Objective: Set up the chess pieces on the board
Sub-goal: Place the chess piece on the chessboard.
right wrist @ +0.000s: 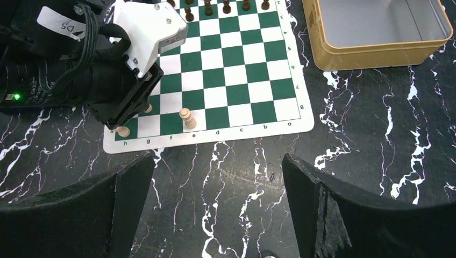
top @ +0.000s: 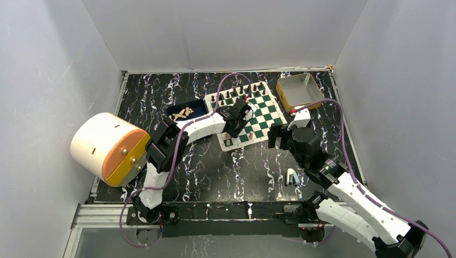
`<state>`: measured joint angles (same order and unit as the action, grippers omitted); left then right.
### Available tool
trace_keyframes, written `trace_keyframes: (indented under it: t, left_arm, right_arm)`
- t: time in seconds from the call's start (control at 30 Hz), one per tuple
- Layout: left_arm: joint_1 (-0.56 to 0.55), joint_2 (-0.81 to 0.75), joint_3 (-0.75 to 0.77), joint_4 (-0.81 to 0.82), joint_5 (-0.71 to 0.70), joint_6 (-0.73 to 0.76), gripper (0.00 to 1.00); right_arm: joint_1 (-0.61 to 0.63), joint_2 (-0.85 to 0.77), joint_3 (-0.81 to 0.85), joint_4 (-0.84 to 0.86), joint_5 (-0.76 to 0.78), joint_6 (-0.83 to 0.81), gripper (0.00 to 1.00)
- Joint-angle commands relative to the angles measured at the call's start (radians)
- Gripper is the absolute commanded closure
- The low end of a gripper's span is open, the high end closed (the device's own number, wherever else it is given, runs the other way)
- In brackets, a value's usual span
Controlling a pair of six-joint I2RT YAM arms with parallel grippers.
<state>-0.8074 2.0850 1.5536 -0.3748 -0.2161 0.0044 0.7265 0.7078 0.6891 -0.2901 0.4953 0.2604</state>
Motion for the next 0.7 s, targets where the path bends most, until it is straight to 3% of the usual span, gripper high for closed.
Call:
trace_keyframes:
  t: [0.0,0.43,0.67]
  left_arm:
    - [-0.002,-0.04,0.052,-0.024,-0.021,0.029,0.71]
    - [0.007,-0.145,0.091,-0.044,-0.01,0.003,0.67]
    - [0.078,-0.217,0.046,-0.062,-0.064,-0.03,0.68]
  right_arm:
    - [-0.003,-0.011,-0.007,0.041,0.016,0.01,0.01]
    - [-0.003,-0.011,-0.009,0.042,0.007,0.012,0.01]
    - [-0.004,-0.011,-0.013,0.042,-0.009,0.018,0.02]
